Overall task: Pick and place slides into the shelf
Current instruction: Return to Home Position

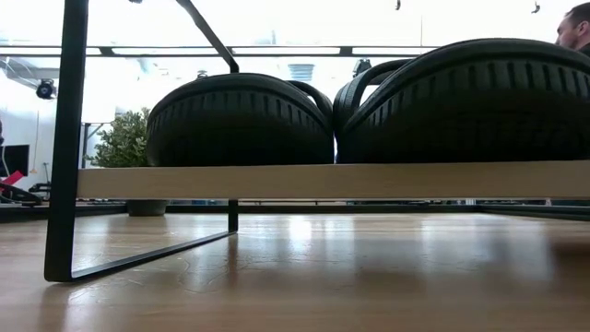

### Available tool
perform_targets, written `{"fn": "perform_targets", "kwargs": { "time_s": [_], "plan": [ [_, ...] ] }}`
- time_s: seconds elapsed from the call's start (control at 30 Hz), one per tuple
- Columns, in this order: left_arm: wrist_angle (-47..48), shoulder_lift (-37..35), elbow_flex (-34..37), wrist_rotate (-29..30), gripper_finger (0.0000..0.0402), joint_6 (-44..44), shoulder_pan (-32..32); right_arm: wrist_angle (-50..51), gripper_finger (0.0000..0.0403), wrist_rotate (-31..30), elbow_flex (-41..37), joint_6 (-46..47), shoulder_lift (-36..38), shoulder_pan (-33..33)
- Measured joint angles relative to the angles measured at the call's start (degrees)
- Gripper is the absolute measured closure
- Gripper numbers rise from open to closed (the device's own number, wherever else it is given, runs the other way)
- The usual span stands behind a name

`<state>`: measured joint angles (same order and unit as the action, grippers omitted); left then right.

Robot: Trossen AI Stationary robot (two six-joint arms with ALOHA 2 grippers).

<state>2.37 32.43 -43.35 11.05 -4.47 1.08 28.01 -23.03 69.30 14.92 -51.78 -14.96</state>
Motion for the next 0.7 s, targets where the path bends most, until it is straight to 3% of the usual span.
{"fn": "perform_targets", "kwargs": {
  "time_s": [0.2,0.4,0.7],
  "plan": [
    [-1.12,-9.6,8.12,-0.01,0.0402,5.55,0.02,-0.1,0.0266,-1.14,0.0,0.33,-0.91,0.0],
    [0.82,-18.96,12.38,-0.09,0.0402,0.46,0.02,-0.45,0.0266,-1.2,0.0,0.48,-1.74,0.0],
    [2.56,-27.53,18.74,-0.24,0.0401,1.2,0.02,-2.91,0.0266,-1.66,0.0,-0.48,-3.24,0.0]
  ]
}}
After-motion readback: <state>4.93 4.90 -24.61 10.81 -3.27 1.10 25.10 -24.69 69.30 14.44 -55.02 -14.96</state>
